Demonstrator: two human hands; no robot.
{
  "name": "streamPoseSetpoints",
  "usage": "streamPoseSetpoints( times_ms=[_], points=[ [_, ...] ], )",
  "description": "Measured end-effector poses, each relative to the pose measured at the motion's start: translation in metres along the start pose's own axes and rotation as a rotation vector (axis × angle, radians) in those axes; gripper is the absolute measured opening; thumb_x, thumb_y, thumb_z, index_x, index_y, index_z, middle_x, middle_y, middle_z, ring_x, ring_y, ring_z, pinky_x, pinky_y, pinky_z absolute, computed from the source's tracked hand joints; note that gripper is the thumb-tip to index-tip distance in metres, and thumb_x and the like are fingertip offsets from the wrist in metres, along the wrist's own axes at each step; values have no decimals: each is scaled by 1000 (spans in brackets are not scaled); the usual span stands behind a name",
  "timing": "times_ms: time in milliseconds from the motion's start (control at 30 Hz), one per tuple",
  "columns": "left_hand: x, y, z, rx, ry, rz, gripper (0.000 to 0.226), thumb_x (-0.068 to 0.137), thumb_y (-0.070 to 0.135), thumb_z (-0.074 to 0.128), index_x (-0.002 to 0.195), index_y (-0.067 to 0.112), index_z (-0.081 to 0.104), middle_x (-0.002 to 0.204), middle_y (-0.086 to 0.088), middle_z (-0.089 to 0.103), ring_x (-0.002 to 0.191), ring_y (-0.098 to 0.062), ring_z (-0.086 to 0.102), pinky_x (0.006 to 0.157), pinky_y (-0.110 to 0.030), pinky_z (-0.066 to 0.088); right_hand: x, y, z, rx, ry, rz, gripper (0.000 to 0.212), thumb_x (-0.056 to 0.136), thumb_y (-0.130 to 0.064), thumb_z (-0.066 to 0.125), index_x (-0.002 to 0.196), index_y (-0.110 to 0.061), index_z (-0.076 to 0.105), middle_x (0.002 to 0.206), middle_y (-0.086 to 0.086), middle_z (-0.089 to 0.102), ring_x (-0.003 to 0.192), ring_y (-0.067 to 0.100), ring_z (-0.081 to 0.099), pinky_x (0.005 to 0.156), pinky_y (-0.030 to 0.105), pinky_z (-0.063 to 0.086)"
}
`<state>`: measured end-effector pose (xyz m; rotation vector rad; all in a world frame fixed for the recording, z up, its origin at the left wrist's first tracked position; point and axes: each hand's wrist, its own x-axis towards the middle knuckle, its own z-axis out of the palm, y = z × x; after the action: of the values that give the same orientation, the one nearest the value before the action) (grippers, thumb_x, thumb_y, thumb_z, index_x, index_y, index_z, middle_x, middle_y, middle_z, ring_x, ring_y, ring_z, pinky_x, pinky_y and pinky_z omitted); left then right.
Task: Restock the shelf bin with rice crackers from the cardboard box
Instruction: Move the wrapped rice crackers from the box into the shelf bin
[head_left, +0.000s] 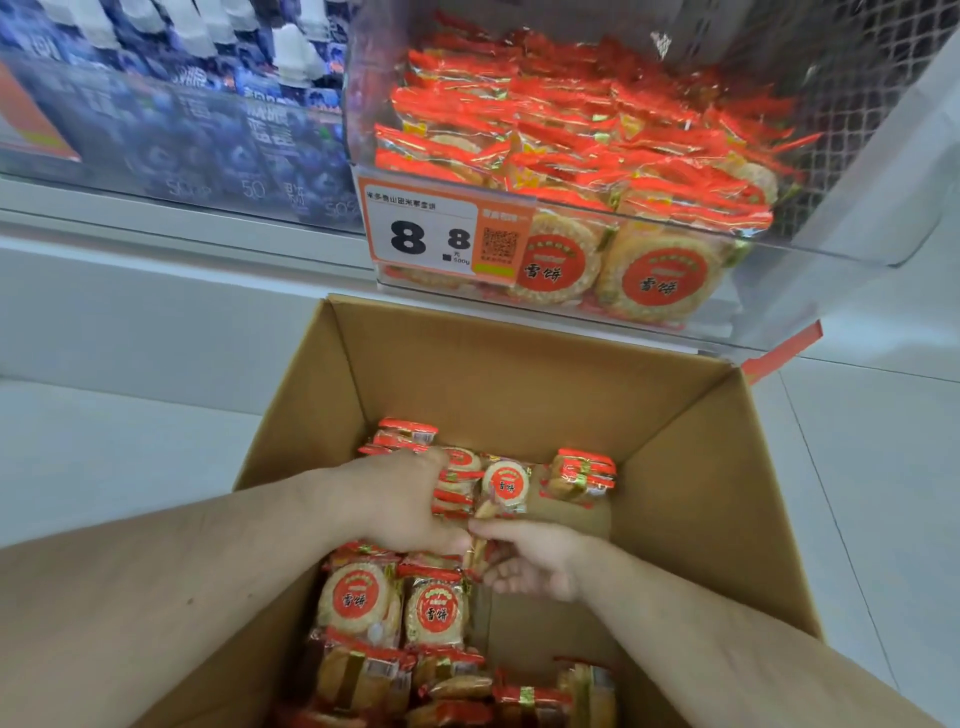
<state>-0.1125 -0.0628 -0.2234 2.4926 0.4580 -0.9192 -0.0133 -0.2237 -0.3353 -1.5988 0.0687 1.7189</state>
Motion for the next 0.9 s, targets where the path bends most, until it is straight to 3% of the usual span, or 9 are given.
streamPoseSetpoints(
  times_ms=[100,267,333,433,500,567,700,800,900],
  points=[
    [-3,7,-2,-74,31,-25,98,68,65,71,144,19,28,136,-1,53,118,-18,54,97,-33,48,-20,-18,24,90,-203,-96,36,72,-41,68,91,-11,64,70,1,67,71,14,61,74,25,52],
    [-8,18,-11,-170,182,-47,35,78,24,68,105,23,47,95,-2,65,82,-19,64,71,-35,56,-33,-37,14,118,-350,-215,52,70,-49,69,103,-11,62,92,7,68,83,18,69,75,30,56],
    [-11,18,-16,-292,193,-87,41,80,12,66,116,21,47,98,-4,63,82,-19,64,65,-33,55,-22,-35,-10,9,-112,-226,48,79,-51,67,109,-13,62,92,5,69,81,18,68,73,31,54],
    [-12,16,-21,-481,158,-110,74,83,9,71,145,19,31,126,-5,56,102,-21,59,69,-26,46,7,-21,-52,-355,697,-213,38,76,-43,76,102,-17,65,84,0,64,71,17,63,73,32,51],
    [-11,13,-21,-557,142,-120,80,84,10,72,149,18,25,143,-4,44,123,-24,49,82,-27,43,21,-5,-76,-697,1035,-168,40,77,-41,71,109,-20,59,107,4,60,97,24,63,81,30,48],
    [-8,10,-22,-661,112,-142,72,86,10,69,146,17,30,136,-2,48,117,-20,50,83,-28,42,31,10,-93,-1031,1119,-125,45,83,-34,64,123,-19,49,123,6,52,114,26,54,90,33,44],
    [-3,8,-23,-897,71,-187,35,94,16,59,127,18,46,96,6,55,76,-5,49,63,-21,40,50,22,-99,-1446,1160,-109,35,93,-22,46,128,-23,46,131,1,53,118,21,49,93,34,38],
    [1,4,-22,-978,81,-202,50,97,20,56,142,15,36,124,4,52,106,-13,50,88,-32,43,58,23,-98,-1563,1108,-111,36,94,-15,36,125,-25,50,129,1,57,121,22,49,95,36,35],
    [3,-2,-23,-1005,110,-191,45,97,20,56,138,19,40,123,6,49,113,-15,42,91,-37,34,57,18,-94,-1563,974,-102,36,92,-15,40,123,-26,53,124,1,61,118,21,55,95,34,37]
  ],
)
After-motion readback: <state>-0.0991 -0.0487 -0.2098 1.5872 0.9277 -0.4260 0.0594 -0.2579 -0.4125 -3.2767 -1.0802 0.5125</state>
